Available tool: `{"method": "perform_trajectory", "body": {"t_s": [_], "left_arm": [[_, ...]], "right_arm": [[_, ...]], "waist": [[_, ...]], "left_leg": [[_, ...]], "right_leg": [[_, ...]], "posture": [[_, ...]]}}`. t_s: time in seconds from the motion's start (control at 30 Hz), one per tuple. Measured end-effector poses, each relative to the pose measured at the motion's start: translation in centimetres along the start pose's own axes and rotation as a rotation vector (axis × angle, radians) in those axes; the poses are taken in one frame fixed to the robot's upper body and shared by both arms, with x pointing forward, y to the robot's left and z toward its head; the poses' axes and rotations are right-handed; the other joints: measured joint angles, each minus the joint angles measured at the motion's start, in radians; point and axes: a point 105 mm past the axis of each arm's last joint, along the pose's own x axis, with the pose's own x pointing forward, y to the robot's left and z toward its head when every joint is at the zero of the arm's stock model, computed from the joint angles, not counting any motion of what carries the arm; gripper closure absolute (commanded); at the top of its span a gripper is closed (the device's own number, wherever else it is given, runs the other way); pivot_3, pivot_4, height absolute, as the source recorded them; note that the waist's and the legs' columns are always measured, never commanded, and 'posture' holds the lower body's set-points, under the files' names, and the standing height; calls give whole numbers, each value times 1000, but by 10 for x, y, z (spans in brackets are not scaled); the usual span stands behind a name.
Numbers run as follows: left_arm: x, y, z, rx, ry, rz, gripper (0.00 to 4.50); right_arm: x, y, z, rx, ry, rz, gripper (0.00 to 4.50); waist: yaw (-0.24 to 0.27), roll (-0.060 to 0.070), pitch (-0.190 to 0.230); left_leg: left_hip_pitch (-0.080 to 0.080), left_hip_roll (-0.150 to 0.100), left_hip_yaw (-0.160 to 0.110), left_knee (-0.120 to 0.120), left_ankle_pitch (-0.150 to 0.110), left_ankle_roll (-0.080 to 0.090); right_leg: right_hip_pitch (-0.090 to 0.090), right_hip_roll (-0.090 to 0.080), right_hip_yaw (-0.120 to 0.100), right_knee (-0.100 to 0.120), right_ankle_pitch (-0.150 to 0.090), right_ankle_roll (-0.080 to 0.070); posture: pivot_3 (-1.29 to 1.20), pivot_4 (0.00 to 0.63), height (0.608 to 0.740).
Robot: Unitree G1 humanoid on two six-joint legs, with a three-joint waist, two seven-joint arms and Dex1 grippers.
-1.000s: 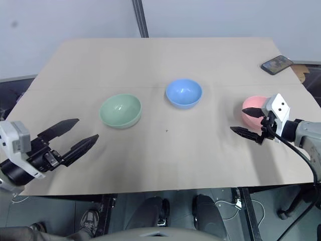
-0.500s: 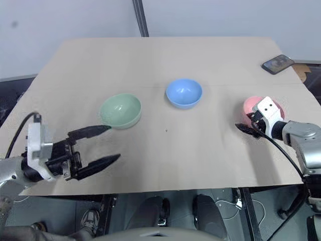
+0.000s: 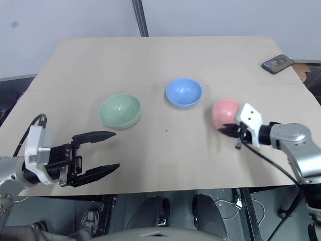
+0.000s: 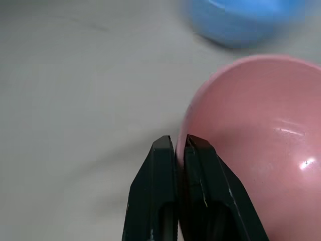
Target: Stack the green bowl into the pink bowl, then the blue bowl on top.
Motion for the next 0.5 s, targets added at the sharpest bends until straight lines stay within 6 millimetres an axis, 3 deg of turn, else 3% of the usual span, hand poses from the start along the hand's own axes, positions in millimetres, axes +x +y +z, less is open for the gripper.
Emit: {"method": "perform_trajectory", "body": {"t_s": [0.1, 0.2, 0.37, 0.4, 0.43, 0.5], "left_arm": [[-2, 5, -4, -4, 10, 43, 0], [-4, 10, -7, -1, 22, 87, 0], [-4, 14, -9, 1, 33, 126, 0], [-4, 14, -9, 1, 34, 130, 0], [-4, 14, -9, 1, 34, 134, 0], [-5, 15, -10, -6, 37, 149, 0]], "right_arm": [[24, 30, 13, -33, -58, 135, 4380], [46, 47, 11, -59, -47, 224, 4380], [60, 42, 9, -132, -26, 233, 4380], [62, 41, 8, -136, -25, 233, 3717], [63, 41, 5, -130, -15, 232, 3492], [63, 36, -6, -103, 23, 215, 2598]], "waist": [[2, -1, 1], [5, -2, 1], [4, -3, 0], [4, -3, 0], [4, -3, 0], [5, -3, 0]], "left_leg": [[0, 0, 0, 1, 0, 0], [0, 0, 0, 3, 0, 0], [0, 0, -1, 4, 0, 0], [0, 0, -1, 3, 0, 0], [0, 0, -2, 3, 0, 0], [0, -1, -2, 3, 0, -1]], "right_leg": [[0, 0, 0, 0, 0, 0], [1, -1, 0, 1, -2, -3], [1, -1, -1, 1, -2, -4], [1, -1, -1, 1, -2, -4], [1, -1, -1, 1, -2, -4], [1, -2, -1, 1, -2, -4]], "posture": [[0, 150, 740], [0, 150, 740], [0, 150, 740], [0, 150, 740], [0, 150, 740], [0, 150, 740]]}}
